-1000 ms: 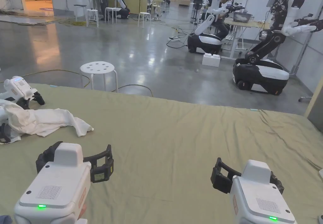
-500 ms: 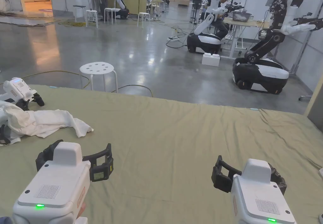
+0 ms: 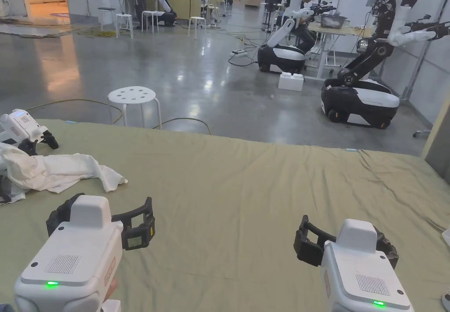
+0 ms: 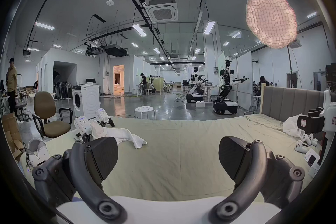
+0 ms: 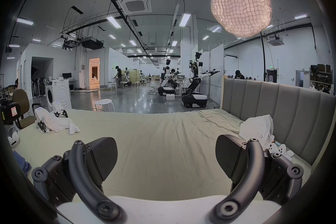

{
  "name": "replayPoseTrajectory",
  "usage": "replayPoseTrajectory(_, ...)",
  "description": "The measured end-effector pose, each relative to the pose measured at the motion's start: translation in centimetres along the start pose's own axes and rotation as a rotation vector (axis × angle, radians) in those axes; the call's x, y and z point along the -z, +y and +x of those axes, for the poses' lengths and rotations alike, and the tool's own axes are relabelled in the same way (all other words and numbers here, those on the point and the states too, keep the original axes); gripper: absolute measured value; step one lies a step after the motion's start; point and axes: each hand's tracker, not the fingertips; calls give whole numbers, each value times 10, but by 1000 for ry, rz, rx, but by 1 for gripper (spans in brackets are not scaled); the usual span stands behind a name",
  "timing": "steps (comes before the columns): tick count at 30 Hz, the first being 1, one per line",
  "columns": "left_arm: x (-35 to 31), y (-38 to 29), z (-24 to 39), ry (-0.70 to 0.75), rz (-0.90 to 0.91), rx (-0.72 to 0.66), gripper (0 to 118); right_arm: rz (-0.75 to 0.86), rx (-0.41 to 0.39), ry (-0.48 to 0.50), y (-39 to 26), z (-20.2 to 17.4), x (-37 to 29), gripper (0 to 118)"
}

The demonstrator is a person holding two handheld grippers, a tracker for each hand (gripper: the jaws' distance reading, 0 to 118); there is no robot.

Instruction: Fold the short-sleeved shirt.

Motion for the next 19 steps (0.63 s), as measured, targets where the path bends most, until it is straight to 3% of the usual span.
replayPoseTrajectory(19, 0, -1, 0, 4, -4, 49, 112, -9, -20, 23, 1, -1, 1, 110)
